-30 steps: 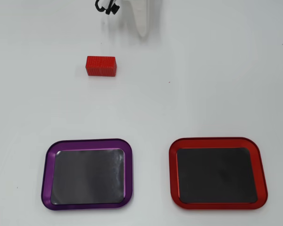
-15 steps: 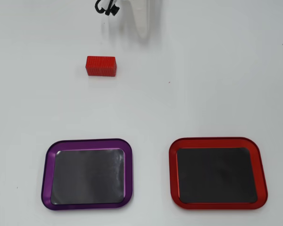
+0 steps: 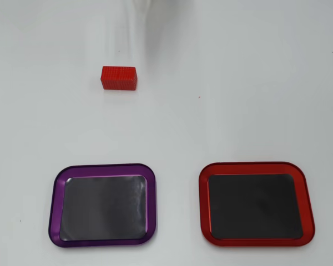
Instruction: Grasp a red block and put it in the left red dish.
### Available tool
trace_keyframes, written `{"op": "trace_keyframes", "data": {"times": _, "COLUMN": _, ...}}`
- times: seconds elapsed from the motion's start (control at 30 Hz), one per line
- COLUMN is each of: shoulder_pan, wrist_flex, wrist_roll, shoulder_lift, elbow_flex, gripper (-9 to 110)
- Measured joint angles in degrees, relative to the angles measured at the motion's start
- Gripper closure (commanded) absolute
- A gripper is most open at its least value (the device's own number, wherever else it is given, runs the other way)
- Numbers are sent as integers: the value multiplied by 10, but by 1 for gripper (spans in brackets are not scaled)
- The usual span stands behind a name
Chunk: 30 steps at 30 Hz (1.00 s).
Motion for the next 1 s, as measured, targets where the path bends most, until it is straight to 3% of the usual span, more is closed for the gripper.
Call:
{"op": "trace_keyframes", "data": {"times": 0.23, "shoulder_pan": 76, "wrist_flex": -1, "wrist_roll": -85, "shoulder_lift": -270, "elbow_flex": -116, "gripper": 74}}
{"op": "trace_keyframes", "data": {"times": 0.5, "shoulder_pan": 144, "wrist_flex": -2, "wrist_roll": -187, "shoulder_lift": -481, "elbow_flex": -220, "gripper": 72}}
{"op": "trace_keyframes", "data": {"times": 0.7, "shoulder_pan": 150, "wrist_flex": -11, "wrist_roll": -192, "shoulder_lift": -530, "elbow_flex": -232, "gripper": 72}}
{"op": "trace_keyframes", "data": {"times": 1.0, "shoulder_pan": 145, "wrist_flex": -125, "wrist_roll": -196, "shoulder_lift": -535, "elbow_flex": -178, "gripper": 72}}
